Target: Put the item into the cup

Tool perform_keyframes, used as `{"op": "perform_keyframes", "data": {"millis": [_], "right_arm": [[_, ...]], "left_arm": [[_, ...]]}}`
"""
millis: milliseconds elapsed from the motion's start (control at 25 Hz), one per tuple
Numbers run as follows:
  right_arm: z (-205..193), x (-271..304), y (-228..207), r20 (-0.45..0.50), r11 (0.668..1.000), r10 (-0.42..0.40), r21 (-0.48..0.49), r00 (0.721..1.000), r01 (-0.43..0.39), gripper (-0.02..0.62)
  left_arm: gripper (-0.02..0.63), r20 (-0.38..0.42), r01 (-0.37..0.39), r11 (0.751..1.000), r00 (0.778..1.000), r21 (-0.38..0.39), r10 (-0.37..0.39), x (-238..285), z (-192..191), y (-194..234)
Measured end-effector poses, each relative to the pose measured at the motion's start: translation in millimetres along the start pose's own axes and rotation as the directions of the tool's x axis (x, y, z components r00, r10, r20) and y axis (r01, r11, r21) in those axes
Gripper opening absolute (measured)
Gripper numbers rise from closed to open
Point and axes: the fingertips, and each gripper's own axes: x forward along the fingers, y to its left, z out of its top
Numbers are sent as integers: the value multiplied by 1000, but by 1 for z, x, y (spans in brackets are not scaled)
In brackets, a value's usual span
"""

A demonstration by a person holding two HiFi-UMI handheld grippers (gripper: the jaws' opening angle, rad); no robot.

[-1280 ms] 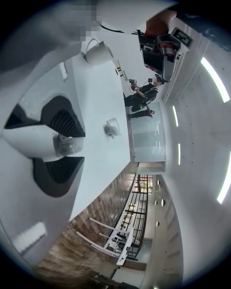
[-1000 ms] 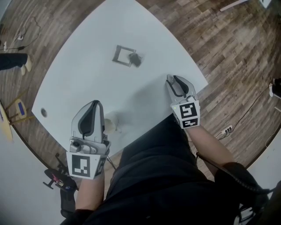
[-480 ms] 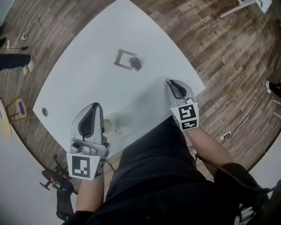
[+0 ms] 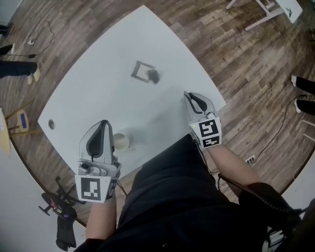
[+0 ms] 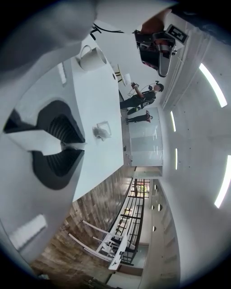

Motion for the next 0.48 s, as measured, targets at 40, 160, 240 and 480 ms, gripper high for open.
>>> {"op": "perform_keyframes", "data": {"millis": [40,160,240,480], "right_arm": [[2,0,0,5,1000,1,-1,1000,-1,47],[6,-4,3,6,1000,2,4,1000,-2,46],[12,-5,5,18,1000,2,9,1000,-2,44],[44,-18,11,83,1000,4,-1,997,-3,44]], "left_arm": [[-2,9,-7,1000,1000,2,7,-1,2,2],[-2,30,-17,1000,999,10,16,-9,6,4],[-2,41,-25,999,999,20,24,-15,9,8],[-2,104,-47,998,994,42,42,-28,23,11]]}}
